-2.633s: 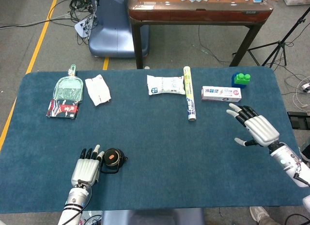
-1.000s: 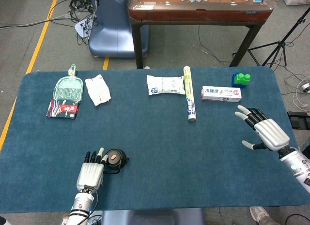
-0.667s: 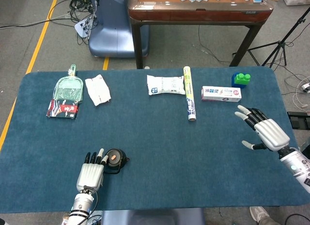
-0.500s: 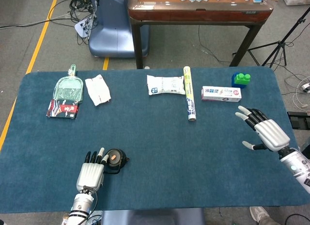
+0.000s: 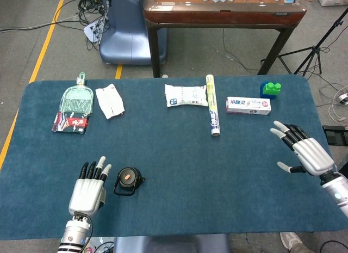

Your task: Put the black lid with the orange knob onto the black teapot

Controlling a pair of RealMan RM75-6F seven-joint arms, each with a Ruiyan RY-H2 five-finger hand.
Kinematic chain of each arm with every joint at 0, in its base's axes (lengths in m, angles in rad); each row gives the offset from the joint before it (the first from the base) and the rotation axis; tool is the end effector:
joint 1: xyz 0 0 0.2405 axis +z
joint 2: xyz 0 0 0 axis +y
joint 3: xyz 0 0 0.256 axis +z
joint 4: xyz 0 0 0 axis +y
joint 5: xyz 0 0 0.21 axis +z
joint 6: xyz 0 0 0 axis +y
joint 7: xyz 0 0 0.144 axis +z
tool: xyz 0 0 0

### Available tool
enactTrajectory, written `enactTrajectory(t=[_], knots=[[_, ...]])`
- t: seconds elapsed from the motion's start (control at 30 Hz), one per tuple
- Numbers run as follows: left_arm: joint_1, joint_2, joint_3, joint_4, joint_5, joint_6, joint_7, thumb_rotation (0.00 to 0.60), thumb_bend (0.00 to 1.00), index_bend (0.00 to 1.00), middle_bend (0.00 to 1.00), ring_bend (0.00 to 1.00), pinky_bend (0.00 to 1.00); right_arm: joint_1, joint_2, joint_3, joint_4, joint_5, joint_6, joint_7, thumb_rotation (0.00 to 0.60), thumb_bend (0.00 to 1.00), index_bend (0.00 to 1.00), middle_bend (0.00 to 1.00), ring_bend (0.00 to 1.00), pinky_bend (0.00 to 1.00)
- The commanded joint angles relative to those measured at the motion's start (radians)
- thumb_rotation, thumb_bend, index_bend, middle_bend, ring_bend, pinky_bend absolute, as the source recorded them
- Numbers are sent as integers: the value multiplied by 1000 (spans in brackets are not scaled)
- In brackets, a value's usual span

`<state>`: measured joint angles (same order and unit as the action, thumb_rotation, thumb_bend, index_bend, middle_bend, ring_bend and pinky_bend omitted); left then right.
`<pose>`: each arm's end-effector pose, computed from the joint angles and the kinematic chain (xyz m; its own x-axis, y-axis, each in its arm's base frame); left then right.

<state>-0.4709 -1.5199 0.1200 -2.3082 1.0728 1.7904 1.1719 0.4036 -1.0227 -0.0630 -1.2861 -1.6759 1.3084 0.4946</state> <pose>-0.1278 0.1788 0.0593 0.5806 0.2265 0.7821 0.8111 -0.0770 -0.5798 -0.3159 -0.2685 0.1897 0.4236 -0.1840 0.8870 -0.8769 -0.3288 0.3506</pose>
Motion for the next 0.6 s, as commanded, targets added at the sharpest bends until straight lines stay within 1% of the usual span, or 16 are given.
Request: enactTrajectory(t=[0.03,0.07,0.17,0.3,0.4,0.6], knots=[[59,115,78,31,134,-21,-191,600,534,116,0,0,0,-56,55,-27,-90,-15,59,-40,600,254,9,0,0,0],[75,146,102,58,177,-31,-256,600,534,116,0,0,0,-76,72,-37,-123,-22,80,-51,600,254,9,0,0,0],[115,211,146,142,259,-45,-411,600,534,116,0,0,0,-125,111,-65,-202,-47,129,-93,600,254,8,0,0,0],[163,259,172,275,335,-54,-573,600,534,116,0,0,0,-187,144,-106,-292,-87,181,-147,600,254,9,0,0,0],[200,263,181,390,376,-58,-660,600,534,116,0,0,0,-229,151,-138,-341,-121,202,-188,600,254,8,0,0,0],[262,235,163,610,412,-80,-830,600,533,116,0,0,0,-295,115,-179,-382,-164,211,-288,600,254,9,0,0,0]])
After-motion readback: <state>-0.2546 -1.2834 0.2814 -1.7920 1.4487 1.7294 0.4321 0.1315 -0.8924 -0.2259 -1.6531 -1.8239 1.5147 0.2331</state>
